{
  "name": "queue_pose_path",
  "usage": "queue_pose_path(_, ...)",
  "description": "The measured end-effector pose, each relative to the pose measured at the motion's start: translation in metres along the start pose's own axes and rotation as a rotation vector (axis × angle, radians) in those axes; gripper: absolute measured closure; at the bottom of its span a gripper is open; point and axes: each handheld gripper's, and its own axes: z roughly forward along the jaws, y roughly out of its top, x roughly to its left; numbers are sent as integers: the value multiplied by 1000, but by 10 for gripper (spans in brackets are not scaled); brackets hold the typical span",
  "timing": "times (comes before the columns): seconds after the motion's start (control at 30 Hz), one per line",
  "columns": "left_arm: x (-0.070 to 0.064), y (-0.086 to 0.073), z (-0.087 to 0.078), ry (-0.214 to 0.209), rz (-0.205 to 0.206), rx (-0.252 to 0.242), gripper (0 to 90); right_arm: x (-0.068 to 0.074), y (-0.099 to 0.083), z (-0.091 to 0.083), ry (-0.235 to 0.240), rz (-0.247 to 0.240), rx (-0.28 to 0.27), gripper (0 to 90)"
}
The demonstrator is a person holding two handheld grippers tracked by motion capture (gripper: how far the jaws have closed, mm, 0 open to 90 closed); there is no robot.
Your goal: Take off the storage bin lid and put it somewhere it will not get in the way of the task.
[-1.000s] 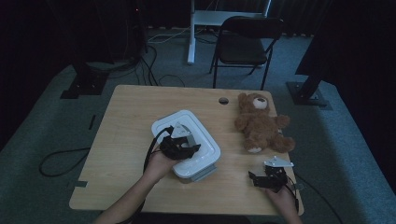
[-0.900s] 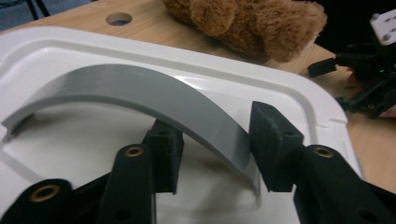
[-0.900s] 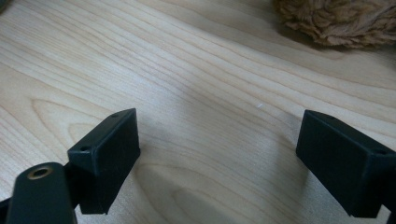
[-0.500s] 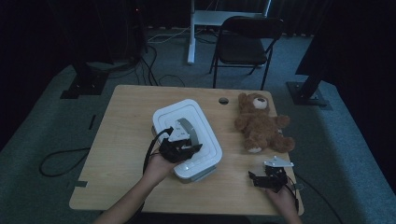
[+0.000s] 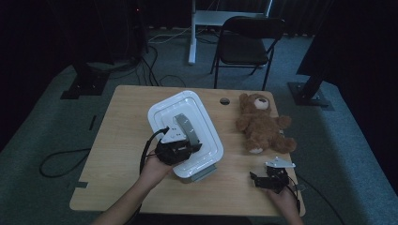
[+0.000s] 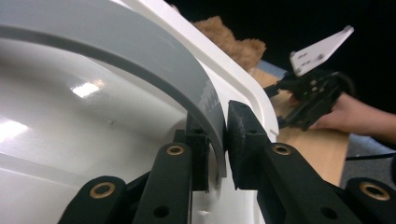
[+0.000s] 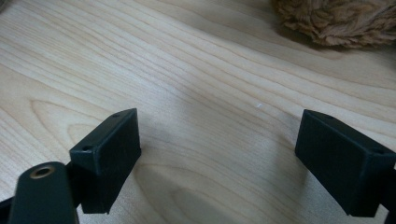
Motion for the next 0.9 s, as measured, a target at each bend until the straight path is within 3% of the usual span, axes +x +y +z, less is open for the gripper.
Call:
queue_pose_path(0.2, -1, 5, -17, 13, 24, -35, 860, 0, 0, 0, -1, -1, -1, 134)
queue_pose_path(0.43, 2, 3, -27, 36, 24, -35, 865, 0, 0, 0, -1, 0, -1, 134)
queue_pose_path(0.6, 10, -4, -44, 52, 28, -21, 865, 0, 0, 0, -1, 1, 0, 134)
queue_pose_path(0.9, 25, -17, -65, 58, -12, -18, 865, 0, 0, 0, -1, 1, -1, 133)
